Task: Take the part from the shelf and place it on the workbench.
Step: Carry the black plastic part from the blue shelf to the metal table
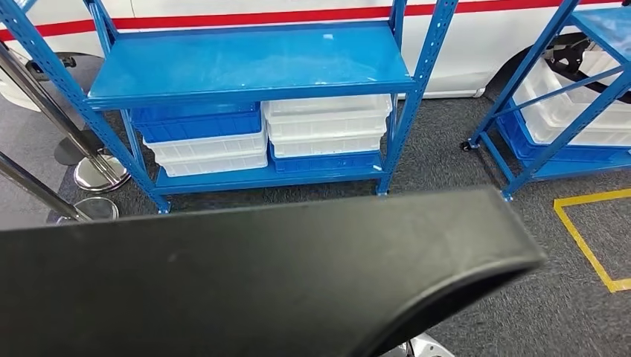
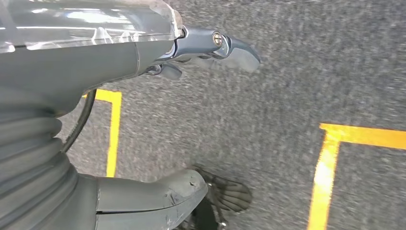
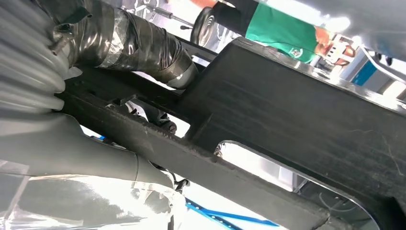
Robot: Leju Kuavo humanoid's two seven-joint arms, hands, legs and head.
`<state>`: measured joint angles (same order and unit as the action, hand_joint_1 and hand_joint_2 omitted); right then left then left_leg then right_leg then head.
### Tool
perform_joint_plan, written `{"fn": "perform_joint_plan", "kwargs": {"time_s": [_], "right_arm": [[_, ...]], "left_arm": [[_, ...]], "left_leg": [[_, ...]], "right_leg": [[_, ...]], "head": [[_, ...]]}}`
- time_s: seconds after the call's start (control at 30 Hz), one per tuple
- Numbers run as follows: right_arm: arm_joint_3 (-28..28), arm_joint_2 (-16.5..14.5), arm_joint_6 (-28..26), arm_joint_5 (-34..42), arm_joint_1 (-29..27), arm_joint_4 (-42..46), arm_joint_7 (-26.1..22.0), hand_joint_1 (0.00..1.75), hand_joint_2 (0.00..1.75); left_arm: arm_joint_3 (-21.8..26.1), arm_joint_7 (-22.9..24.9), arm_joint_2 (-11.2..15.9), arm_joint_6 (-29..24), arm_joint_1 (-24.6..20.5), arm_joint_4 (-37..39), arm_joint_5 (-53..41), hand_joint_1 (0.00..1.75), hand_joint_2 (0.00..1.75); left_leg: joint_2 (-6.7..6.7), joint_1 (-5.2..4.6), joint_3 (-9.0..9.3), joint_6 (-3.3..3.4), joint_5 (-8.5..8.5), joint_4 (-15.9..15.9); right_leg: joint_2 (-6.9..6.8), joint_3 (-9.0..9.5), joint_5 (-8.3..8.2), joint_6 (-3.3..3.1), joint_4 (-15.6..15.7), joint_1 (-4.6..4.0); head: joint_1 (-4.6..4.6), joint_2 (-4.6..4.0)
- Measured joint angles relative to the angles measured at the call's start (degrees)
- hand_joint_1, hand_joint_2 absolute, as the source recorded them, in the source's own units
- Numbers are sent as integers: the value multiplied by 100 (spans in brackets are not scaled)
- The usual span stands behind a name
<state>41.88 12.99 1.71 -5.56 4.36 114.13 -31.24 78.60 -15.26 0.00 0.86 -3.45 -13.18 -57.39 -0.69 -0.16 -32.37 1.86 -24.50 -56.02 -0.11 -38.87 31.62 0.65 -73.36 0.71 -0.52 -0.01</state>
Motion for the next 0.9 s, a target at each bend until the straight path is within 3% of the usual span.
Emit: {"fn": "perform_joint_plan", "kwargs": {"time_s": [0.07, 0.1, 0.17, 0.23, 0.27, 0.33, 0.4, 0.43, 0.47, 0.5, 0.53, 0.6, 0.67, 0.73, 0.77, 0.83, 0.9], "right_arm": [[0, -8, -3, 21, -1, -12, -13, 175, 175], [0, -10, -4, 27, -2, -14, -30, 175, 175], [0, -10, -4, 36, -5, -17, -77, 175, 175], [0, -10, 6, 44, -6, -21, -106, 175, 175], [0, -10, 12, 44, -3, -24, -113, 175, 175], [0, -11, 27, 34, 6, -28, -119, 175, 175], [1, -12, 62, 18, 21, -36, -117, 175, 175], [2, -12, 81, 9, 28, -43, -105, 175, 175], [3, -12, 95, 1, 34, -51, -86, 175, 175], [4, -12, 102, -7, 37, -58, -65, 175, 175], [4, -12, 110, -9, 38, -63, -44, 175, 175], [4, -12, 130, -8, 35, -65, -15, 175, 175], [4, -11, 111, -53, 12, -63, -9, 175, 175], [4, -10, 50, -135, -20, -62, -36, 175, 175], [4, -10, 26, -159, -30, -62, -55, 175, 175], [4, -10, 3, -177, -33, -62, -84, 175, 175], [4, -9, 4, -178, -34, -62, -92, 175, 175]], "left_arm": [[0, 27, -8, -7, 9, 1, -30, 0, 175], [0, 31, -16, -12, 14, 2, -48, 0, 175], [0, 25, -31, -20, 22, 4, -71, 0, 175], [0, 17, -31, -22, 27, 4, -80, 0, 175], [0, 13, -30, -21, 29, 4, -80, 0, 175], [0, -4, -23, -12, 32, 4, -80, 0, 175], [0, -31, -19, 15, 28, 4, -79, 0, 175], [0, -43, -19, 35, 24, 5, -80, 0, 175], [0, -56, -23, 57, 21, 5, -81, 0, 175], [0, -66, -28, 76, 19, 6, -85, 0, 175], [0, -74, -32, 91, 16, 7, -91, 0, 175], [0, -84, -41, 100, 2, 8, -109, 0, 175], [-1, -80, -51, 92, -10, 9, -124, 0, 175], [-2, -67, -55, 71, -4, 10, -129, 0, 175], [-2, -61, -56, 58, -2, 10, -130, 0, 175], [-1, -55, -57, 38, -8, 9, -130, 0, 175], [0, -55, -56, 31, -15, 9, -130, 0, 175]], "left_leg": [[2, -12, -156, -23, 71, -68], [4, -18, -212, -43, 102, -103], [4, -14, -274, -100, 178, -130], [9, -2, -305, -165, 238, -119], [16, 3, -336, -200, 182, -151], [31, 24, -469, -272, -213, -508], [36, 67, -659, -351, -728, -1236], [36, 91, -710, -387, -850, -1552], [35, 116, -686, -417, -833, -1707], [35, 140, -564, -443, -700, -1652], [35, 166, -339, -469, -527, -1392], [61, 190, 209, -503, -396, -593], [95, 167, 489, -451, -475, -119], [99, 147, 467, -336, -446, -73], [85, 147, 428, -276, -402, -70], [50, 145, 305, -136, -284, -54], [29, 104, 154, -58, -165, -62]], "right_leg": [[-2, 555, -237, -60, 691, -17], [-6, 840, -242, -94, 1115, -30], [-9, 1116, -147, -145, 1599, -68], [-17, 1107, -206, -191, 1696, -66], [-27, 1076, -265, -229, 1722, -51], [-53, 982, -387, -297, 1759, -12], [-63, 841, -490, -317, 1745, -10], [-66, 763, -541, -308, 1729, -6], [-69, 684, -586, -293, 1706, 3], [-70, 603, -625, -272, 1674, 18], [-69, 523, -657, -244, 1633, 34], [-63, 384, -708, -176, 1542, 52], [-60, 313, -780, -95, 1496, 46], [-58, 287, -854, -6, 1505, 46], [-54, 261, -814, 27, 1480, 53], [-46, 116, -420, 58, 1131, 64], [-35, -98, 139, 58, 408, 57]], "head": [[-1, -1], [-1, -1], [-1, -1], [1, 0], [1, -1], [0, -1], [-1, -2], [-1, -2], [-1, -1], [-1, -1], [-1, -1], [-1, -1], [0, -1], [1, -1], [1, -2], [2, -2], [2, -1]]}}
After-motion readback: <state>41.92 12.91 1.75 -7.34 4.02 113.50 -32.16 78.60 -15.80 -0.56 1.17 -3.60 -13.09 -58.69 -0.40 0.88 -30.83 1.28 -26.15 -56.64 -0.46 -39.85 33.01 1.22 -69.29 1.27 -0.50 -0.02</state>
